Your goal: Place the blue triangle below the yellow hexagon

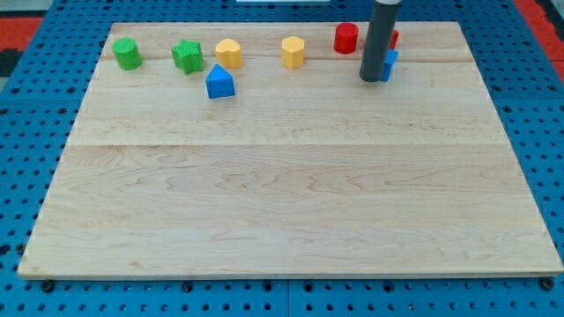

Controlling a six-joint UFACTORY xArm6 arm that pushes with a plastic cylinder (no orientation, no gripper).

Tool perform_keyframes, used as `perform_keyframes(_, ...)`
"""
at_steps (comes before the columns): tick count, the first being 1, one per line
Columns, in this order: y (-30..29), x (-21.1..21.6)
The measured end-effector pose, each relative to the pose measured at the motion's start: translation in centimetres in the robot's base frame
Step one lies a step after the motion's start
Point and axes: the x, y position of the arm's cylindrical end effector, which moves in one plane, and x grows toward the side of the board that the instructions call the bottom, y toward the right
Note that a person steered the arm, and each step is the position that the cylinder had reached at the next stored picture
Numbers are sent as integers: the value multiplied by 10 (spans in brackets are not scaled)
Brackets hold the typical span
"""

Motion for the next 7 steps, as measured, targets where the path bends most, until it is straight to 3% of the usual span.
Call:
perform_keyframes(1, -61, 21)
perform_keyframes(3, -284, 32)
perform_keyframes(4, -277, 16)
perform_keyframes(5, -227, -2)
perform_keyframes(7, -103, 17)
